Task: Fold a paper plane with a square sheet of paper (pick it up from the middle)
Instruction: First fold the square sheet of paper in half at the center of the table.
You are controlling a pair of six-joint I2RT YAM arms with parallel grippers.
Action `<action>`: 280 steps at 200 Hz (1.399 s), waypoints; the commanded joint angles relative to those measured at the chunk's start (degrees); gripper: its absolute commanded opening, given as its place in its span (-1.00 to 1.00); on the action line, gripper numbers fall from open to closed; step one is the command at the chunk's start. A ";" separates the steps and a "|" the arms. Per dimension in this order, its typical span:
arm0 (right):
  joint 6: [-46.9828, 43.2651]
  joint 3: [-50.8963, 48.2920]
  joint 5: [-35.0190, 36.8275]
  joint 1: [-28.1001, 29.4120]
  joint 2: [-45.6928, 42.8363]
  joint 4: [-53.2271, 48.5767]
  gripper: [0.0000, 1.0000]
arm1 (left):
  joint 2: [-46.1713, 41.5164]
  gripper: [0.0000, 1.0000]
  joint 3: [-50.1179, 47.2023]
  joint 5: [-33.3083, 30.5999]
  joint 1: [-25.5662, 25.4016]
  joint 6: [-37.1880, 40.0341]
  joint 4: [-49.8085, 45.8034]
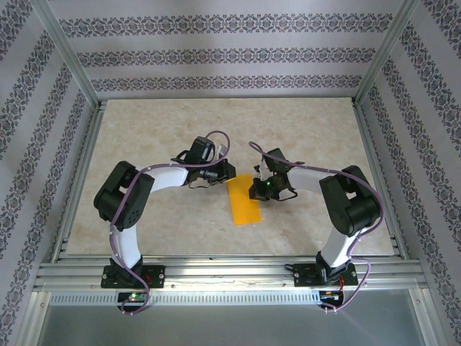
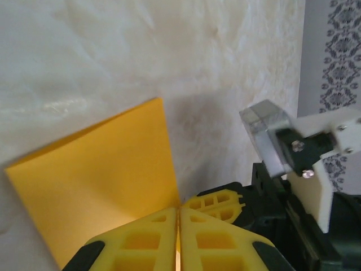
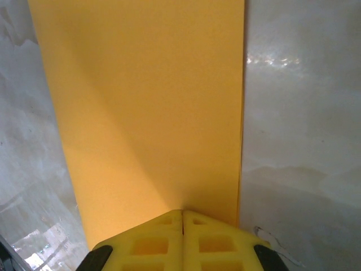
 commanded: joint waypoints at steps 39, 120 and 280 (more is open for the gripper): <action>-0.41 -2.16 3.68 -0.20 0.22 -5.24 -1.00 | 8.78 -0.87 -0.83 -3.74 2.70 -2.61 4.90; 0.00 -2.03 3.23 -0.02 1.29 -4.23 -1.00 | 7.12 -0.85 3.78 -9.56 6.47 0.49 -8.79; 0.79 -2.37 3.65 0.07 -0.38 -3.78 -1.00 | -9.33 -0.79 -10.53 -3.15 -11.27 -2.51 -1.46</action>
